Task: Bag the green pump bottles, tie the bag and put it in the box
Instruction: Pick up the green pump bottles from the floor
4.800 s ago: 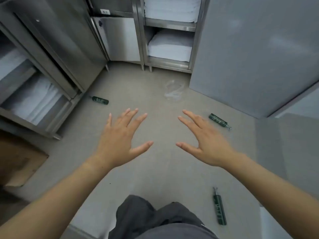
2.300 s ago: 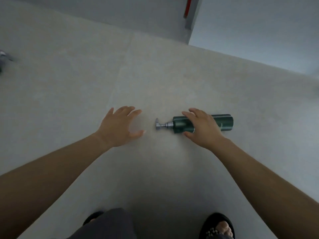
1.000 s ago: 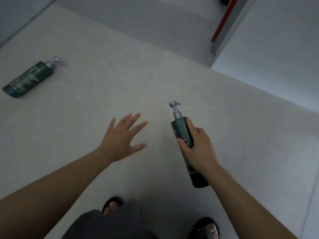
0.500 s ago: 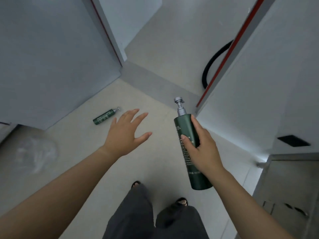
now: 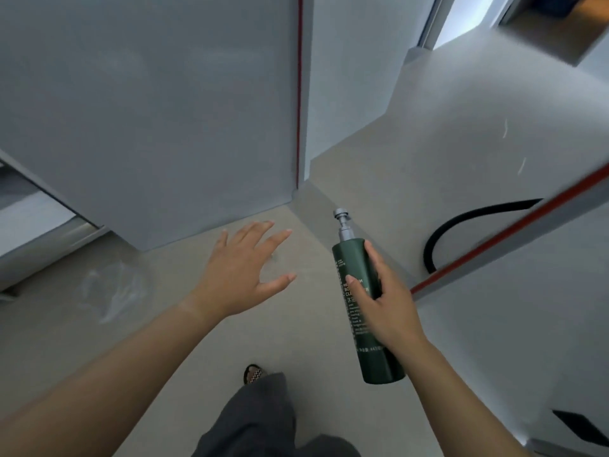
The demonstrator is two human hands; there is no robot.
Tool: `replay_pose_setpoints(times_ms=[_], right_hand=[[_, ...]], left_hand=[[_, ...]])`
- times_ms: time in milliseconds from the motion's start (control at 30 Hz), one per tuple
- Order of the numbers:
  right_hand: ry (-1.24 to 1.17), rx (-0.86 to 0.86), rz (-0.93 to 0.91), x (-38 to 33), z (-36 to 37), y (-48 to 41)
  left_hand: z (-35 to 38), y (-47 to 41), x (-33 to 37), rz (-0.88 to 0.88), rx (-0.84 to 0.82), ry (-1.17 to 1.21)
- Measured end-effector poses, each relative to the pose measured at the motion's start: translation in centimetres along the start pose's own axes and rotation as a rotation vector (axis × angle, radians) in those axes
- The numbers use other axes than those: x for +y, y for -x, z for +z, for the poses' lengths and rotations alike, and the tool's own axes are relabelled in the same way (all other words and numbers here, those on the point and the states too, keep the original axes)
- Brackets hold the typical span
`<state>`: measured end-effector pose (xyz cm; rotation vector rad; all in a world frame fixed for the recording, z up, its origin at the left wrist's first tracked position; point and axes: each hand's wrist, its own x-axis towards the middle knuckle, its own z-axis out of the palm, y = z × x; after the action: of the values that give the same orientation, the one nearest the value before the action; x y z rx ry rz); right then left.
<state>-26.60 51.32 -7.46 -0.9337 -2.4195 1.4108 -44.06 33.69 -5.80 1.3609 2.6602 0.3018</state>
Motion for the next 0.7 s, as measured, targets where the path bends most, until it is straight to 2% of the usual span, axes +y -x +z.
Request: replay_pose_setpoints(times_ms=[267,600,700], right_hand=[[0.014,-0.043,-0.109,-7.5,6.1,-11.0],[0.085,-0.370,-0.212,-10.6,14.2,-24.9],[0.075,-0.451,-0.234,-10.3,15.8,-29.6]], left_hand=[[-3.4,-4.7,-11.6,-0.108,0.018,-0.002],[-2.0,-7.7,-20.8,-0.403,0.024,0.023],[-0.9,-9.4,-22.4,-0.561,0.037,0.036]])
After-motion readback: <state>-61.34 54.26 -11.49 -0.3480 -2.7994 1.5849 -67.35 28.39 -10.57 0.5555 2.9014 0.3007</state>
